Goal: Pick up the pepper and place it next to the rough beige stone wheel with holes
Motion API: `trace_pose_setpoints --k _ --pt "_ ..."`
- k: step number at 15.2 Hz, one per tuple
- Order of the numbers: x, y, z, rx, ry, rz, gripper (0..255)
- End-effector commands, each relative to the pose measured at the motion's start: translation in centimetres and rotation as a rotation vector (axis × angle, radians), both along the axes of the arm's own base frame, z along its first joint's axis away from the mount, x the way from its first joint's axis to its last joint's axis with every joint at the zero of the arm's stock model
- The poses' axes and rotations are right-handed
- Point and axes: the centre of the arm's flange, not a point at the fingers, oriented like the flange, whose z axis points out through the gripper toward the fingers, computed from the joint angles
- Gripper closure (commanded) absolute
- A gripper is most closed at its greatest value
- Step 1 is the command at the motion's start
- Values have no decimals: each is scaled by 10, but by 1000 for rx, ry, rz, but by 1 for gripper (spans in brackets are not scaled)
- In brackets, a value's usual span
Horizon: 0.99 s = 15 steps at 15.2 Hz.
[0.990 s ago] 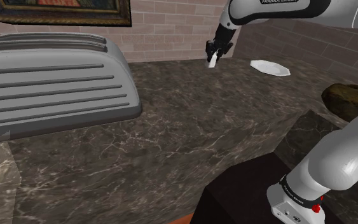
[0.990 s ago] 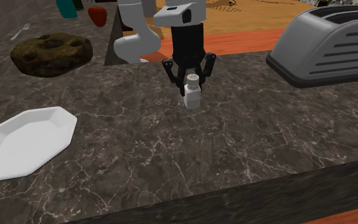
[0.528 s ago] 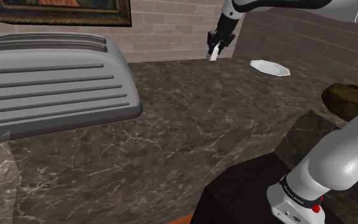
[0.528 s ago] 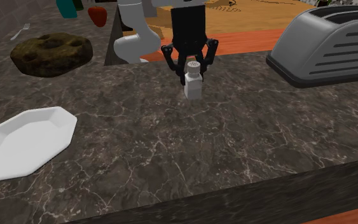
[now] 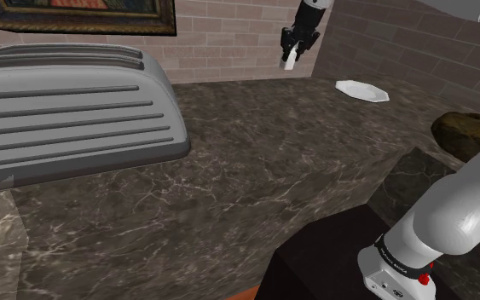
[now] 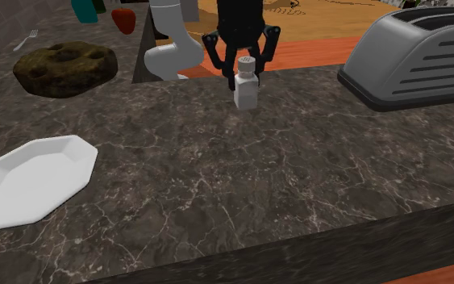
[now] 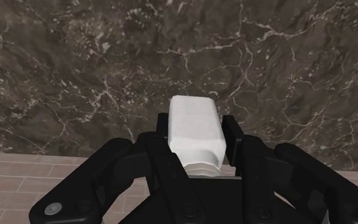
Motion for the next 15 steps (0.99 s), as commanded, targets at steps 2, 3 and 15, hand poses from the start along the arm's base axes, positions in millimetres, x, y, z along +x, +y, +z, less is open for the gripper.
trace_pose_setpoints --k 2,3,15 --pt "0 0 16 0 0 0 255" --pt "0 0 22 0 0 0 255" --pt "-65 -83 39 0 0 0 255"
